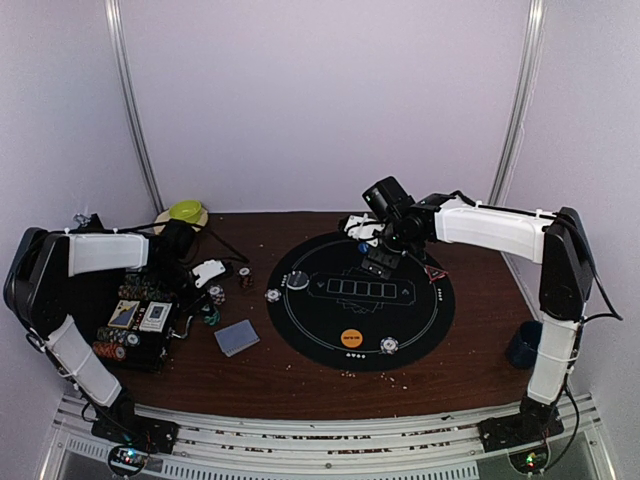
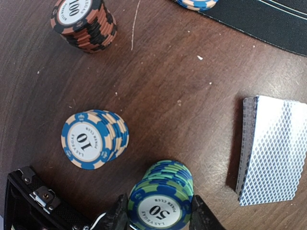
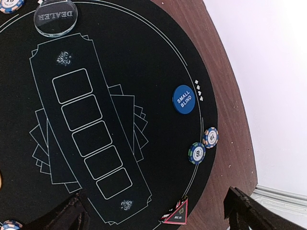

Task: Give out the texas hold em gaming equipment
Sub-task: Pick up the pile of poker chips from the pile of poker chips, then place the pile of poker chips at the dealer area.

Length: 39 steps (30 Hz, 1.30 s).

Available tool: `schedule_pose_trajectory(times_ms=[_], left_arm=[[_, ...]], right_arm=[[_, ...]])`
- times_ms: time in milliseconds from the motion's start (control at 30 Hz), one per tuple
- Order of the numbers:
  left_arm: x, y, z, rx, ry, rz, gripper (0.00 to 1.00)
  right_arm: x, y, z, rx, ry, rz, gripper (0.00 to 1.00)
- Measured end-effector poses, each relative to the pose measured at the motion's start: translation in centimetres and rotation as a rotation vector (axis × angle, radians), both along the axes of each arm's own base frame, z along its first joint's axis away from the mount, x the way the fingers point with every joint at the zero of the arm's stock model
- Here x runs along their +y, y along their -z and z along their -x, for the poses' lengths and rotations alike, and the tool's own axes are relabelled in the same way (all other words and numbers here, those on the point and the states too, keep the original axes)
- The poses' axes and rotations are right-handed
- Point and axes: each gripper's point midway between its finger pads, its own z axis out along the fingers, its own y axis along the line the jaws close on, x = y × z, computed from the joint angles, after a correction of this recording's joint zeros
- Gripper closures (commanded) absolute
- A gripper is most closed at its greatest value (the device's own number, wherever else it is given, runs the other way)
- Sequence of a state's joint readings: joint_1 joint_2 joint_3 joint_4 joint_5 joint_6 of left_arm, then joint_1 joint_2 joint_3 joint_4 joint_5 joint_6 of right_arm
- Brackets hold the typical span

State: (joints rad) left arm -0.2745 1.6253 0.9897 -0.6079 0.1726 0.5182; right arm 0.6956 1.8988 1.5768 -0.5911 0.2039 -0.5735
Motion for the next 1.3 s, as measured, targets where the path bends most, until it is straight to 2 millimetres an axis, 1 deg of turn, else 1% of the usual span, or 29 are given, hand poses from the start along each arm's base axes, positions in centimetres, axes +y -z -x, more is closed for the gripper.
schedule_pose_trajectory(times_ms=[367,533,700,867,933,1033,1067,1133,1233,1300], left_arm=[[-0.1,-0.1,0.0,0.003,0.002,0.005,0.82],[-0.2,-0.5,0.3,0.018,0.006,0.013,0.83],[-0.5,-2.2,0.3,-0.001,0.012,0.036,0.82],[-1.1,-4.3,-0.8,-0.038,0.017,0.055,0.83],[-1.6,-5.4,-1.6,-0.055,0.018,0.062,0.84],[-3.3,-7.4,-3.5,-0.087,0.031,0.080,0.85],[-4.1,-8.0,-4.2,-0.098,0.038,0.087,0.86],[-6.3,-8.8,-5.6,-0.115,0.063,0.100,0.86],[-9.9,-8.6,-6.6,-0.112,0.112,0.104,0.86],[-12.4,-8.1,-5.8,-0.093,0.162,0.098,0.87]], right_arm=[[-0.2,0.2,0.0,-0.003,0.004,0.007,0.00],[-0.2,0.2,-0.1,-0.006,0.006,0.012,0.00],[-0.3,0.3,-0.2,-0.013,0.009,0.012,0.00],[-0.4,0.4,-0.3,-0.018,0.013,0.014,0.00],[-0.7,0.5,-0.5,-0.019,0.021,0.014,0.00],[-1.1,0.5,-0.8,-0.020,0.032,0.011,0.00],[-1.4,0.5,-1.0,-0.022,0.040,0.010,0.00],[-2.3,0.4,-1.7,-0.025,0.063,0.007,0.00],[-3.8,0.4,-2.6,-0.028,0.099,0.004,0.00],[-4.6,0.4,-3.0,-0.029,0.116,0.003,0.00]])
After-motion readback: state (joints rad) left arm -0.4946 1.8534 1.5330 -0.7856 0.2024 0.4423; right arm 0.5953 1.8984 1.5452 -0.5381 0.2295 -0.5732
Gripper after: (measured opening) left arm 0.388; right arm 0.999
